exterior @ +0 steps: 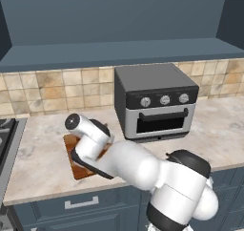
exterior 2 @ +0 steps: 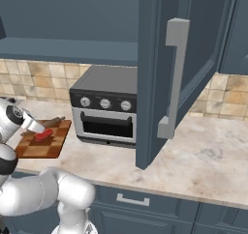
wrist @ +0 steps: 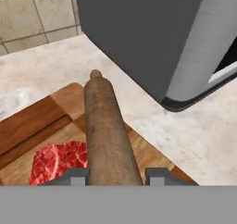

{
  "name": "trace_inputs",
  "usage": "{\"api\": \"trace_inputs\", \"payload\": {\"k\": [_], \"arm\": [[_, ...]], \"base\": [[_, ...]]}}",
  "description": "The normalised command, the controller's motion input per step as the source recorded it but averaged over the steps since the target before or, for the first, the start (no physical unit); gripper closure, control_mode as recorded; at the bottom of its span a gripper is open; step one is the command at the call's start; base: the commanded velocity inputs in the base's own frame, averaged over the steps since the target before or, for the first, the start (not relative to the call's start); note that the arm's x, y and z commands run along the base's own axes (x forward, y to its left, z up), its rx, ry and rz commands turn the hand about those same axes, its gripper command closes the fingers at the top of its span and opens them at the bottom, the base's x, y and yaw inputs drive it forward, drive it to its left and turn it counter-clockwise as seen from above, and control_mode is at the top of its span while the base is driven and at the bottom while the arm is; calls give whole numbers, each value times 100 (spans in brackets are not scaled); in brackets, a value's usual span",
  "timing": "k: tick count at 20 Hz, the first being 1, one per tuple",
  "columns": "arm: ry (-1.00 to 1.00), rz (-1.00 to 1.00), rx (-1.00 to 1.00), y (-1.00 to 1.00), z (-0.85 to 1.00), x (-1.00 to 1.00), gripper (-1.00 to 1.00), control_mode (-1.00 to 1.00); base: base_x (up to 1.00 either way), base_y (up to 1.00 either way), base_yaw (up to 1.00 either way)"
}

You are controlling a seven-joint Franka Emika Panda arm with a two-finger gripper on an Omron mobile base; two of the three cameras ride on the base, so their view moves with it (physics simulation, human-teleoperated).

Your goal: Open the cabinet, retrieve the rolling pin, and place it next to the meat on the cutting board to prepare for tenderizing.

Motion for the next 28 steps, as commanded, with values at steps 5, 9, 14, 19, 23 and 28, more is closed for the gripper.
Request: {"api": "trace_inputs", "payload": {"k": [5,9,14,19,23,28], "arm": [[0,0,-2,0,-51,18,100,-100],[0,0,0,0,-44,12,100,-100],[0,0,0,0,-23,11,100,-100],[0,0,0,0,-23,10,100,-100],[0,0,0,0,-28,8,100,-100],[5,0,0,0,-23,4,100,-100]], "base": [[0,0,0],[0,0,0],[0,0,0],[0,0,0],[0,0,0],[0,0,0]]}}
